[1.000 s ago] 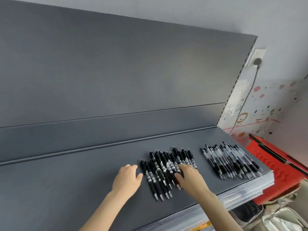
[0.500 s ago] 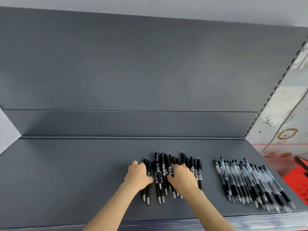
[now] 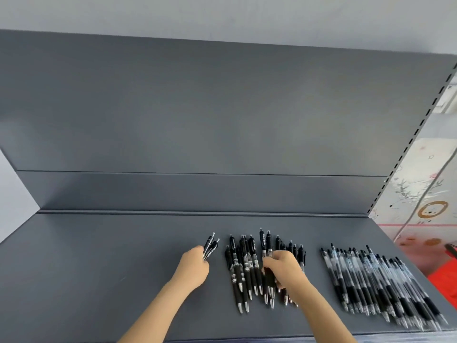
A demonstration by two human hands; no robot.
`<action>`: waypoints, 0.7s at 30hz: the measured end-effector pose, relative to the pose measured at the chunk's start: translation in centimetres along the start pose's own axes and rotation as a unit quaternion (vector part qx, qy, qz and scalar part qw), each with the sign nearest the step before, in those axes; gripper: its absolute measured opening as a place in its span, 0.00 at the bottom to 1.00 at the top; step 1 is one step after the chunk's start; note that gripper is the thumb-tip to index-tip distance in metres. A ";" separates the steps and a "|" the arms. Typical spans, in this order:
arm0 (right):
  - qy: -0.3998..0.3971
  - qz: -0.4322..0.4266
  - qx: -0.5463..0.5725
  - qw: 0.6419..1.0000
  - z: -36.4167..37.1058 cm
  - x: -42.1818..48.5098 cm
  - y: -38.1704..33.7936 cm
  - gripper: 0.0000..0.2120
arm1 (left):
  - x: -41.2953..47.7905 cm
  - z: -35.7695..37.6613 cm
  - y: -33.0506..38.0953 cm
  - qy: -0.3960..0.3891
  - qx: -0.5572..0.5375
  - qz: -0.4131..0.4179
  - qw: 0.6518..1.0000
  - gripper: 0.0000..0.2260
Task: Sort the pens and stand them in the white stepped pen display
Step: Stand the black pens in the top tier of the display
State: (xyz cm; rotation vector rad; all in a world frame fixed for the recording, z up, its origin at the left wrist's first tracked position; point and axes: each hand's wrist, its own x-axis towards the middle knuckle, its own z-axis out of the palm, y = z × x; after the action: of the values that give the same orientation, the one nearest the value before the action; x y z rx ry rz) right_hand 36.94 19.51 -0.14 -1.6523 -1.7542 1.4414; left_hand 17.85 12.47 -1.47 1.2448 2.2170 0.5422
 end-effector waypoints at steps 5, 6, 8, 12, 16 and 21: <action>-0.092 -0.002 0.189 0.978 -0.9 -2.1 -0.5 0.08 | -2.2 -1.9 0.8 -0.034 -0.268 -0.024 0.962 0.07; -0.100 -0.008 0.197 0.975 -0.9 -2.5 -0.7 0.08 | -2.7 -2.2 1.0 -0.041 -0.282 -0.017 0.958 0.09; -0.111 -0.020 0.211 0.971 -0.8 -3.1 -1.0 0.07 | -3.6 -2.6 1.4 -0.050 -0.305 -0.006 0.951 0.11; -0.133 -0.044 0.218 0.966 -0.5 -3.6 -1.1 0.07 | -5.2 -2.9 1.4 -0.062 -0.378 -0.007 0.924 0.11; -0.149 -0.045 0.205 0.966 0.6 -3.9 -1.2 0.08 | -6.6 -3.4 0.4 -0.036 -0.417 -0.017 0.908 0.10; -0.180 -0.060 0.187 0.964 3.4 -4.7 -2.5 0.07 | -8.4 -5.2 -1.8 -0.011 -0.440 -0.039 0.897 0.07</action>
State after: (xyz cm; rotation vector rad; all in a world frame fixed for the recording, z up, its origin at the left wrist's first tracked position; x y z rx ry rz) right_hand 34.16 14.32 2.26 -1.1256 -1.5873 1.9629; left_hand 17.05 3.92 3.63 0.6559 1.6344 1.2958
